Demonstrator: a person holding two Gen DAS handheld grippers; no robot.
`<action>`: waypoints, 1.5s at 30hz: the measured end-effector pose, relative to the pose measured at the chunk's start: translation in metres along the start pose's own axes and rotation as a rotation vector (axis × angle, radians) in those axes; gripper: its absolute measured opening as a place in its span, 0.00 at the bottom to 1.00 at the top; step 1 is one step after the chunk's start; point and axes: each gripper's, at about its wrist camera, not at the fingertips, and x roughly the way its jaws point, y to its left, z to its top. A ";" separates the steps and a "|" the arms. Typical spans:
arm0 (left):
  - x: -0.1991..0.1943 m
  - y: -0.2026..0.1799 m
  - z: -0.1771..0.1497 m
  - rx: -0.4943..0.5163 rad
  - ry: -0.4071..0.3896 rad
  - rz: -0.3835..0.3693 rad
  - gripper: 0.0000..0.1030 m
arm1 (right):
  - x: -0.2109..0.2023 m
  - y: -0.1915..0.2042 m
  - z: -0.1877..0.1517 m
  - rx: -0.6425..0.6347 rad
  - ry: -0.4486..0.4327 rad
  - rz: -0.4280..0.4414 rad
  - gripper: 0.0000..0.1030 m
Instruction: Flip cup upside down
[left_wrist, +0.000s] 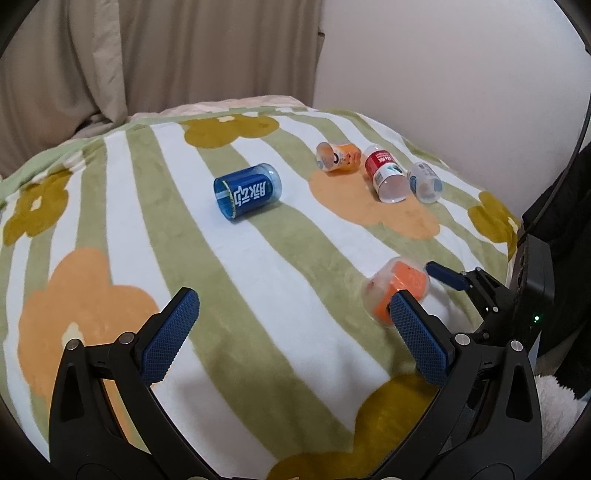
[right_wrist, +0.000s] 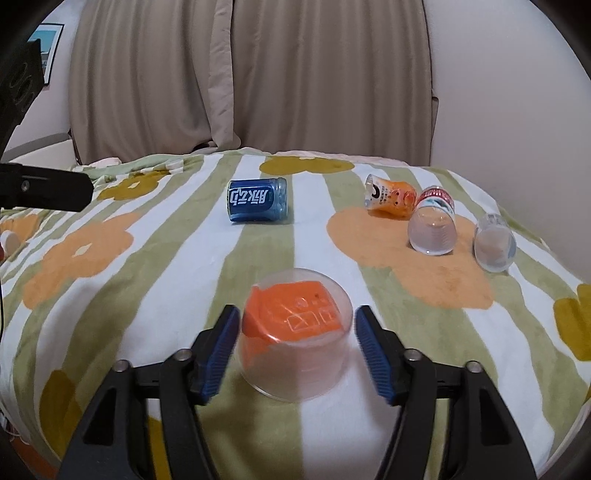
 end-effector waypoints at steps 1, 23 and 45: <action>-0.001 -0.001 0.000 0.002 -0.002 0.001 1.00 | -0.001 0.000 -0.001 0.010 -0.006 0.004 0.92; -0.100 -0.032 0.038 0.085 -0.246 0.041 1.00 | -0.134 0.005 0.076 0.059 -0.092 -0.153 0.99; -0.214 -0.083 0.051 0.107 -0.565 0.057 1.00 | -0.300 0.005 0.117 0.155 -0.349 -0.565 0.99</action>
